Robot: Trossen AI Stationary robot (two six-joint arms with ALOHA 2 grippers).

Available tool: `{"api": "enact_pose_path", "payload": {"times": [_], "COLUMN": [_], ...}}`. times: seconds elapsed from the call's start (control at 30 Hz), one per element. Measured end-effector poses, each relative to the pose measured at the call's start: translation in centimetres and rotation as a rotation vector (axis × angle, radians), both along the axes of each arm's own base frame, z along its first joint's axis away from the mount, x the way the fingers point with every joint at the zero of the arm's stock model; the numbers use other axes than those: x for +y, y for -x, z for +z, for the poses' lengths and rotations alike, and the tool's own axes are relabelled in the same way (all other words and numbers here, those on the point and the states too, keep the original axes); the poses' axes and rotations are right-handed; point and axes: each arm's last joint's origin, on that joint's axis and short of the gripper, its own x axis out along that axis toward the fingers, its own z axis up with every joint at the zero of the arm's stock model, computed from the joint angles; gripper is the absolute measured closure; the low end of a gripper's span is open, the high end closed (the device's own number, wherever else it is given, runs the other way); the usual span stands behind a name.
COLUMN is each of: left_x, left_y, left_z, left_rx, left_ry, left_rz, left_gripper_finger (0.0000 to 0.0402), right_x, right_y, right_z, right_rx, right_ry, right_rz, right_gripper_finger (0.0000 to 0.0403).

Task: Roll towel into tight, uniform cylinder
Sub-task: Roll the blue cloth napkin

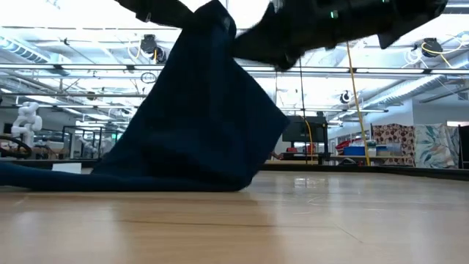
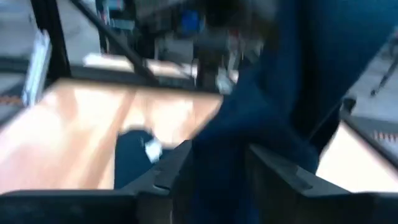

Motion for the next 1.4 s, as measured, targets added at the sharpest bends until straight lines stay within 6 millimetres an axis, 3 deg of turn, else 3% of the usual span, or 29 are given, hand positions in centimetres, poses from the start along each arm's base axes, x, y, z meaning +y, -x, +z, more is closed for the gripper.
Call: {"api": "enact_pose_path", "payload": {"times": [0.37, 0.6, 0.83, 1.03, 1.2, 1.4], "left_x": [0.3, 0.4, 0.4, 0.7, 0.8, 0.8], "left_y": [0.4, 0.4, 0.4, 0.3, 0.3, 0.3], "left_z": [0.7, 0.6, 0.7, 0.7, 0.7, 0.6], "left_rx": [-0.069, -0.083, -0.094, -0.096, -0.096, -0.092], "left_ry": [0.088, 0.133, 0.157, 0.157, 0.157, 0.155], "left_rz": [0.091, 0.111, 0.119, 0.130, 0.135, 0.135], "left_gripper_finger": [0.0391, 0.0391, 0.0391, 0.0391, 0.0391, 0.0391], "right_x": [0.3, 0.9, 2.2, 4.4, 5.5, 5.3], "right_y": [2.8, 6.0, 9.4, 8.9, 7.5, 5.5], "right_z": [-4.4, -3.3, 0.1, 2.2, 0.6, -2.8], "right_rx": [0.474, 0.663, 0.645, 0.377, 0.308, 0.333], "right_ry": [-0.046, -0.050, -0.134, -0.234, -0.199, -0.143], "right_rz": [-0.159, -0.188, -0.188, -0.168, -0.215, -0.276], "right_gripper_finger": [0.0381, 0.0399, 0.0372, 0.0331, 0.0263, 0.0186]}}
